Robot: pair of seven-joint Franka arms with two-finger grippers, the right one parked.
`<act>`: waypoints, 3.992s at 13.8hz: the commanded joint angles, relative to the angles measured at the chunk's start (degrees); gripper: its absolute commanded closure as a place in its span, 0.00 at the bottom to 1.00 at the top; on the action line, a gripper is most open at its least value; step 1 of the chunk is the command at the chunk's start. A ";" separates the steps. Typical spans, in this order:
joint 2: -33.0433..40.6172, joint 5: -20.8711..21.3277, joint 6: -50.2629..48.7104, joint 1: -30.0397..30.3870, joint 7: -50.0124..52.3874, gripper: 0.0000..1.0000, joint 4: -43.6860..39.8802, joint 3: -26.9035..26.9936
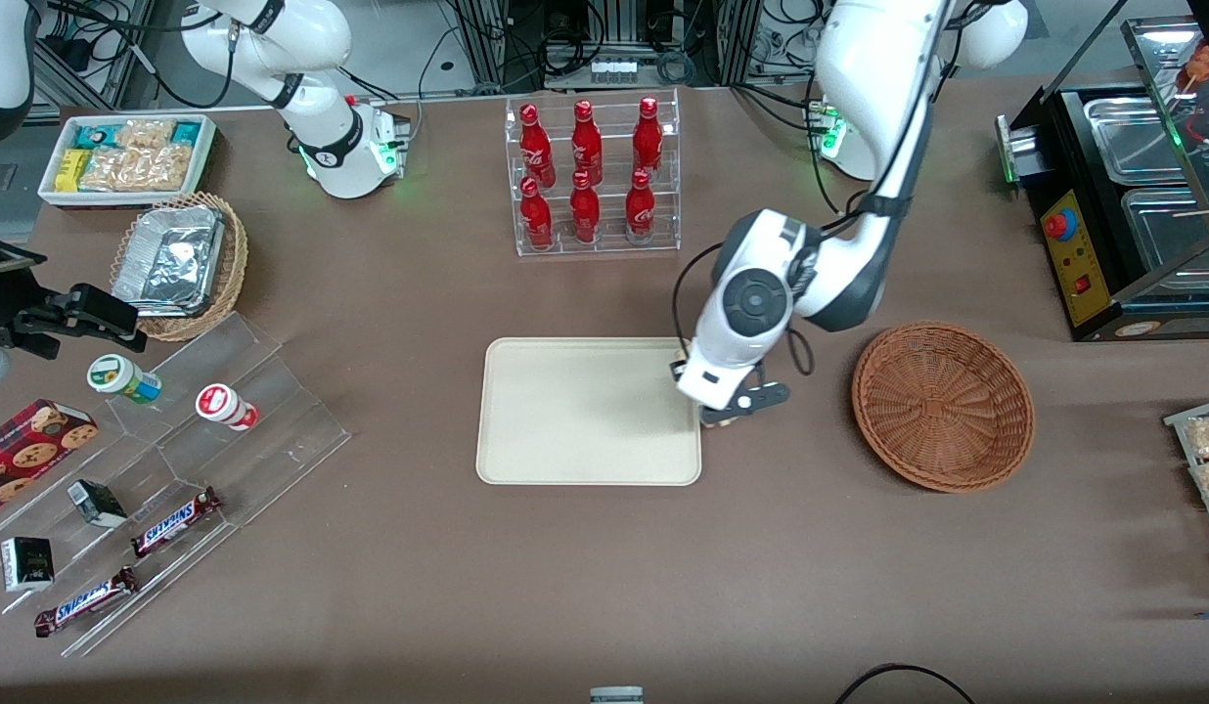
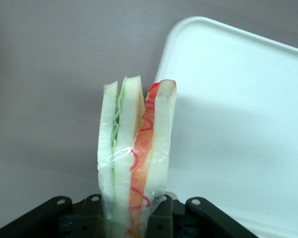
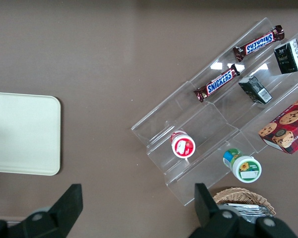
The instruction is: Place sandwich from basket to tray
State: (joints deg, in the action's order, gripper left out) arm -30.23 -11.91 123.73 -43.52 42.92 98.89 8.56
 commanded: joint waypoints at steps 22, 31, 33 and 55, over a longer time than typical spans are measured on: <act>-6.88 1.36 0.14 -2.19 -10.31 0.00 -9.24 -0.83; 16.22 3.20 -12.01 15.37 -15.72 0.00 2.25 1.46; 21.07 5.83 -15.86 19.15 -21.62 0.00 4.99 1.46; 34.63 14.37 -27.49 26.38 -32.19 0.00 2.54 1.46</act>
State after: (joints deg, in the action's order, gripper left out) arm 5.56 1.63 95.95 -17.76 11.44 102.52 10.55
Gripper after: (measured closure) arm 0.000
